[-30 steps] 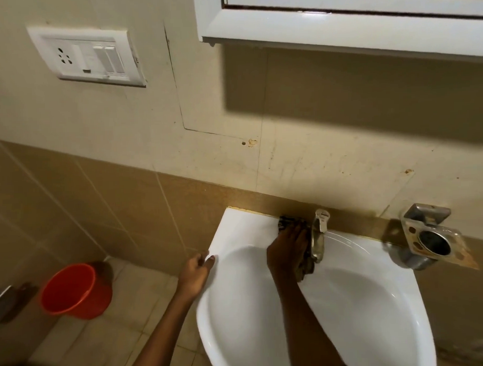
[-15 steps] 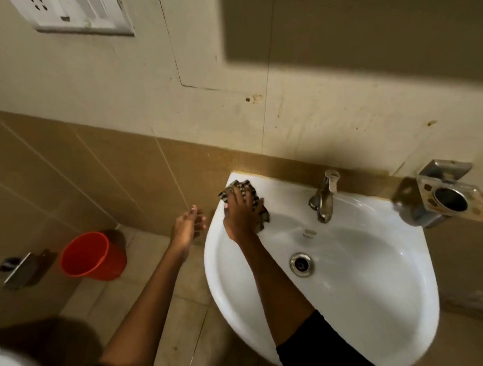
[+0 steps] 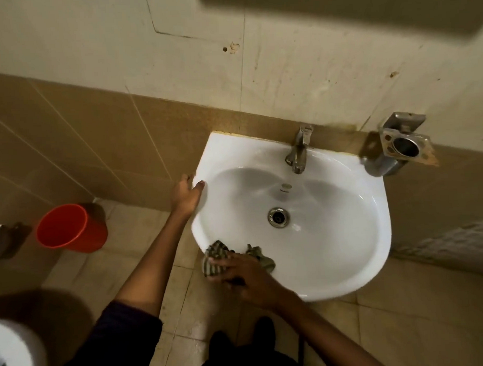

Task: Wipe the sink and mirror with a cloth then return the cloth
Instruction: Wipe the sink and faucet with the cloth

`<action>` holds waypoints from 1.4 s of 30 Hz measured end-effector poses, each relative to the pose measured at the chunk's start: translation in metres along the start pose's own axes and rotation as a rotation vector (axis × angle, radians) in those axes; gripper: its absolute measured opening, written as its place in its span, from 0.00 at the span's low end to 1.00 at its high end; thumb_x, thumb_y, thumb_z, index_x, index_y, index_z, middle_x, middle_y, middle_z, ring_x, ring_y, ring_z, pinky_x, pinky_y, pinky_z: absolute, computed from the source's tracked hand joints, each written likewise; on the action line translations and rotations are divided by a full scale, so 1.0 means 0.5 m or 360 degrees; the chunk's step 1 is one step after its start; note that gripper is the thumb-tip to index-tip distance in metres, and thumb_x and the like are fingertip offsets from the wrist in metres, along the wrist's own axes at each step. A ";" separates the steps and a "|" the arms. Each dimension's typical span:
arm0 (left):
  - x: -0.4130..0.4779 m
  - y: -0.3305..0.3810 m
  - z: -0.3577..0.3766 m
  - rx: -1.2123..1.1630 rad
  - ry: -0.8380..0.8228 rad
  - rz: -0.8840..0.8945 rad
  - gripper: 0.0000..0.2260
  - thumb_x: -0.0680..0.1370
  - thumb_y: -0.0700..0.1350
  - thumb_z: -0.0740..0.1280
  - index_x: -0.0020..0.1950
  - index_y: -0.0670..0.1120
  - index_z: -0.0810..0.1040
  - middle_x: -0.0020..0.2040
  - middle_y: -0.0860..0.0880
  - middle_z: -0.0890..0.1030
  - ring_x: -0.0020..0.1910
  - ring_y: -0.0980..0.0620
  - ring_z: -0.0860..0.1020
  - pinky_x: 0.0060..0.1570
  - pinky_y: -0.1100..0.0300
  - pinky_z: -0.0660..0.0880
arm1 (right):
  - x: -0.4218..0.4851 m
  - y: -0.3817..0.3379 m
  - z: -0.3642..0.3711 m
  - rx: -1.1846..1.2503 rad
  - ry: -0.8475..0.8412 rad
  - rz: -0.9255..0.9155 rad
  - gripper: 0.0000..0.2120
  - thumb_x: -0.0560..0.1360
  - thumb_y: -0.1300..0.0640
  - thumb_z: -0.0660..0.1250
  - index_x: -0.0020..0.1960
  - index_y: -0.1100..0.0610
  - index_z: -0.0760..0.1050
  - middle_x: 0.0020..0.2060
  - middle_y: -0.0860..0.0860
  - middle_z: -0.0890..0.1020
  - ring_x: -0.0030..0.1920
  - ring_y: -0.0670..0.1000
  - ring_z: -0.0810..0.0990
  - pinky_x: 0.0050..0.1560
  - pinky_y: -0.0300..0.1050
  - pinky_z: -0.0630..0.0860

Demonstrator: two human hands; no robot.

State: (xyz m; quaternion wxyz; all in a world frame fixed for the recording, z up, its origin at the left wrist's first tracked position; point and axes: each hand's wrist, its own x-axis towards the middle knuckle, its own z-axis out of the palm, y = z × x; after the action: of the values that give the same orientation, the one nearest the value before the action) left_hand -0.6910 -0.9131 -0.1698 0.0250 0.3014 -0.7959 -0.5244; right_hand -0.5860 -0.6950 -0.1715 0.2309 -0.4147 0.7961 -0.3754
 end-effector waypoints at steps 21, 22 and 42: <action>-0.016 -0.077 0.089 0.0614 0.0207 0.0478 0.26 0.75 0.28 0.52 0.73 0.40 0.59 0.76 0.40 0.58 0.77 0.43 0.51 0.75 0.51 0.50 | -0.237 0.316 -0.434 -0.0793 -0.0560 0.0884 0.14 0.71 0.56 0.70 0.53 0.40 0.79 0.60 0.42 0.79 0.68 0.45 0.70 0.74 0.57 0.53; -0.019 -0.077 0.086 0.0614 0.0211 0.0483 0.26 0.75 0.28 0.52 0.73 0.40 0.59 0.76 0.40 0.58 0.77 0.43 0.51 0.75 0.51 0.50 | -0.215 0.335 -0.440 -0.1262 -0.0635 0.0844 0.15 0.74 0.56 0.65 0.59 0.44 0.76 0.67 0.45 0.73 0.74 0.47 0.60 0.75 0.60 0.45; -0.021 -0.060 0.069 0.0683 0.0223 0.0488 0.25 0.76 0.30 0.52 0.74 0.42 0.58 0.77 0.41 0.57 0.77 0.44 0.51 0.76 0.49 0.52 | -0.074 0.087 -0.113 -0.0296 -0.0517 0.0838 0.18 0.80 0.53 0.56 0.69 0.42 0.67 0.67 0.54 0.74 0.64 0.58 0.73 0.64 0.47 0.67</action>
State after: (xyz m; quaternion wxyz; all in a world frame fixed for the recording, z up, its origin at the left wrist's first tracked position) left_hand -0.6812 -0.8874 -0.2077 0.0947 0.2114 -0.9215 -0.3117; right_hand -0.6252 -0.6248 -0.1692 0.4051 -0.2683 0.8597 -0.1573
